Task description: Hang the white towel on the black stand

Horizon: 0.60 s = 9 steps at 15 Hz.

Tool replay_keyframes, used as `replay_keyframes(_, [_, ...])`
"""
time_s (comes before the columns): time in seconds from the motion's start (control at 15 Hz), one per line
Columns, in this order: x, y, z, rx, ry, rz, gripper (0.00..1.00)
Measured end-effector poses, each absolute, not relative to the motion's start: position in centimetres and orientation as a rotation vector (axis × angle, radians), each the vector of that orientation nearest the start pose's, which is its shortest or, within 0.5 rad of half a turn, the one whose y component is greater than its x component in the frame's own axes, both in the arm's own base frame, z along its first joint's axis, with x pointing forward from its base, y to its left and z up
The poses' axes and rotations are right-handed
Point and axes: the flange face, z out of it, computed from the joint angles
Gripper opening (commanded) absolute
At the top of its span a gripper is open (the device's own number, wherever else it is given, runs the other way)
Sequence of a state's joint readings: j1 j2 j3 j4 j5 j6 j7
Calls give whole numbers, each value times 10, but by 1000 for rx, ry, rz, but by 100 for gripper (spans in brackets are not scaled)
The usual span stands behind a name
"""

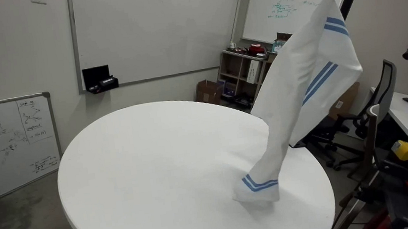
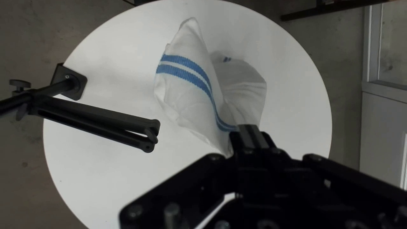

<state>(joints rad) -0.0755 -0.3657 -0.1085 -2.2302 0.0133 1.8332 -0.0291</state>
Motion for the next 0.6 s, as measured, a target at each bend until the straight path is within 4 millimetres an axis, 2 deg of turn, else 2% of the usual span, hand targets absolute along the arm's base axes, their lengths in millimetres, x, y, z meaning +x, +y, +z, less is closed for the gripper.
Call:
replay_keyframes(0.27, [413, -115, 548, -3050, 333, -54, 0])
replay_keyframes(0.6, [404, -164, 574, -3012, 486, -111, 0])
